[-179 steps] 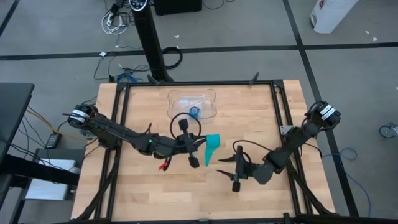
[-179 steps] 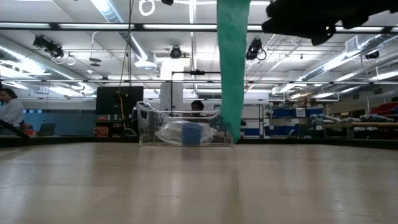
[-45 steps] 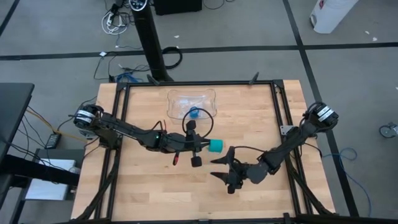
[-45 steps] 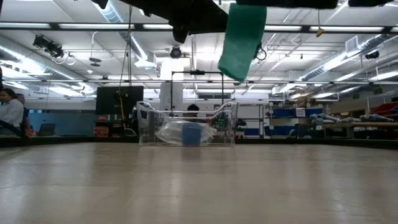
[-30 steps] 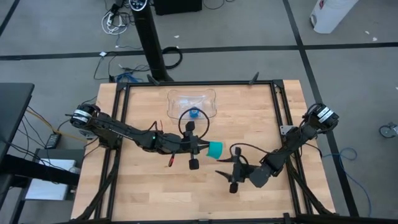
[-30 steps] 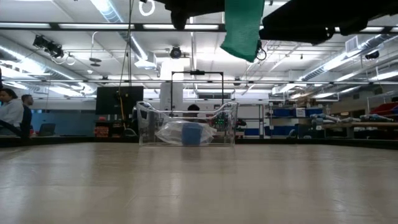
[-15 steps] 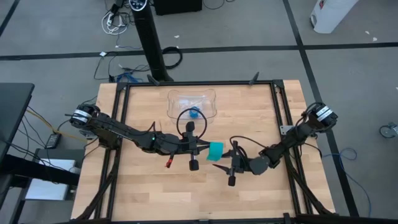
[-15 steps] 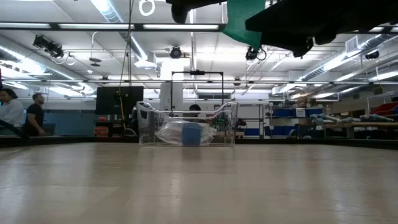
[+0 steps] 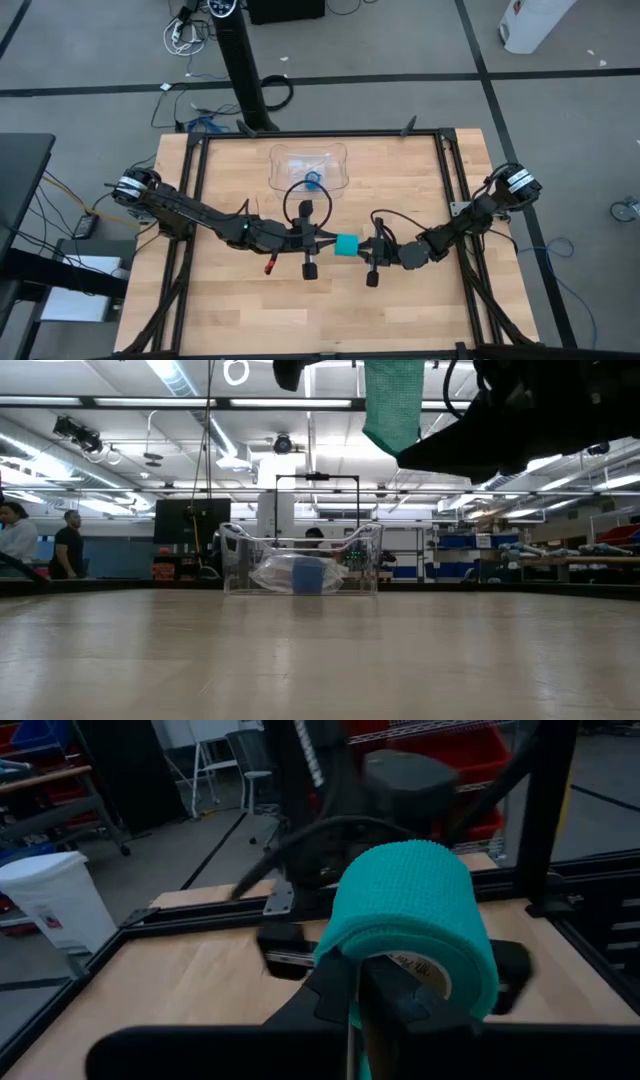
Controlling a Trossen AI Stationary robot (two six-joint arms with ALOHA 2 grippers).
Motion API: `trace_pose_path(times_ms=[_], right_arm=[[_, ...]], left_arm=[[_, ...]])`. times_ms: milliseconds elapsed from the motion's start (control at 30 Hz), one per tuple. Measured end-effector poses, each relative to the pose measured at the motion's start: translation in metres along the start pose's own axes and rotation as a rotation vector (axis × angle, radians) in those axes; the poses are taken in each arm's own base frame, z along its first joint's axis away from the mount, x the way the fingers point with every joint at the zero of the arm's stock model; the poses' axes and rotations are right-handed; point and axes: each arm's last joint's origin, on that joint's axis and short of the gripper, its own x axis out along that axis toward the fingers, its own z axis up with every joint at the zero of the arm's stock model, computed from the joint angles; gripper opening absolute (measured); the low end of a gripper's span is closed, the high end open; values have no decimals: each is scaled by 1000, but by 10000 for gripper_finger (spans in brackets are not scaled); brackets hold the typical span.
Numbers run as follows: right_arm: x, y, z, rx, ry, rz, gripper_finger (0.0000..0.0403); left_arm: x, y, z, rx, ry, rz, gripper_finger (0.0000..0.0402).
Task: Roll bandage
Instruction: Roll the green bandage
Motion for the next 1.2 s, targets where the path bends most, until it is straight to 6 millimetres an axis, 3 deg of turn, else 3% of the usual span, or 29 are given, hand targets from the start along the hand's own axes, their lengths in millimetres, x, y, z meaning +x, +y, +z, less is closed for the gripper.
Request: trace_pose_path(times_ms=[300,733,1000,1200], right_arm=[[-4,-26,10,-69,-63,-63,0],[-45,-54,76,-238,-53,-90,0],[-38,-47,115,-383,-49,19,0],[-32,-19,135,-495,-71,91,0]], left_arm=[[-2,-6,-1,9,13,-7,16],[-3,-8,-3,14,36,4,16],[-3,-8,-4,16,45,6,16],[-3,-7,-6,38,59,15,16]])
